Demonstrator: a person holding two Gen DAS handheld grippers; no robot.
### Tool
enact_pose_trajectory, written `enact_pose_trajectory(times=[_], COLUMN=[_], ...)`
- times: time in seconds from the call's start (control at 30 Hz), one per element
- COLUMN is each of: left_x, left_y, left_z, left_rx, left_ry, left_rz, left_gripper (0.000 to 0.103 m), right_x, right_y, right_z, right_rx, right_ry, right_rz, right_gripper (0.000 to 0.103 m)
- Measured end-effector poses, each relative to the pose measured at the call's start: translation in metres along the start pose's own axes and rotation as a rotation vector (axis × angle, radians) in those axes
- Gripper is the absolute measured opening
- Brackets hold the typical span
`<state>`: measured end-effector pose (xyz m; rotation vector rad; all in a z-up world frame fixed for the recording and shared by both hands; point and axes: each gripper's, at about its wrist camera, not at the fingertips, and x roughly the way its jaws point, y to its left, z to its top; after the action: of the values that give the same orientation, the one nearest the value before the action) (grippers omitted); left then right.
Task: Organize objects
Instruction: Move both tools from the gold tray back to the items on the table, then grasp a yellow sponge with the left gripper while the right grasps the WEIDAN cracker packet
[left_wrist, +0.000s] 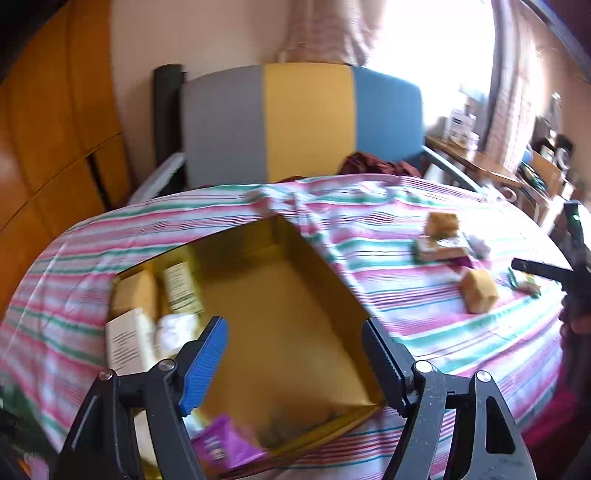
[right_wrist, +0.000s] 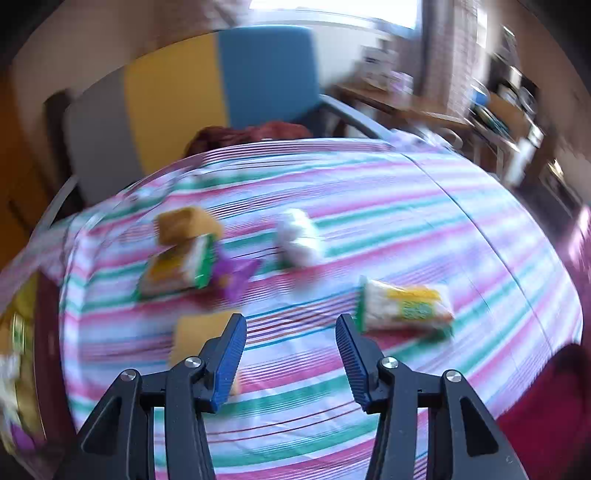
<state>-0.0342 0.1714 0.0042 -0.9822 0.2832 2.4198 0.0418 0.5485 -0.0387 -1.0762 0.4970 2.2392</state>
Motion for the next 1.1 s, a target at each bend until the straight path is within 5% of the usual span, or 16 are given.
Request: enact_pose_trajectory(times=[0.33, 0.7, 0.9, 1.1], left_x=[0.039, 0.097, 0.139, 0.181], left_y=[-0.068, -0.132, -0.164, -0.202], left_z=[0.021, 0.08, 0.123, 0.156], left_rx=[0.117, 0.148, 0.105, 0.134], left_ry=[0.075, 0.156, 0.19, 0.215], left_rz=[-0.103, -0.233, -0.317, -0.319], left_gripper=[0.076, 0.079, 0.086, 0.09], right_x=[0.011, 0.002, 0.016, 0.022], right_y=[-0.054, -0.049, -0.035, -0.032], right_z=[0.002, 0.002, -0.001, -0.003], right_rx=[0.277, 0.265, 0.2, 0.195], right_ry=[0.063, 0.037, 0.114, 0.151], right_rz=[0.047, 0.086, 0.108, 0.153], right_gripper=[0.051, 0.051, 0.051, 0.052])
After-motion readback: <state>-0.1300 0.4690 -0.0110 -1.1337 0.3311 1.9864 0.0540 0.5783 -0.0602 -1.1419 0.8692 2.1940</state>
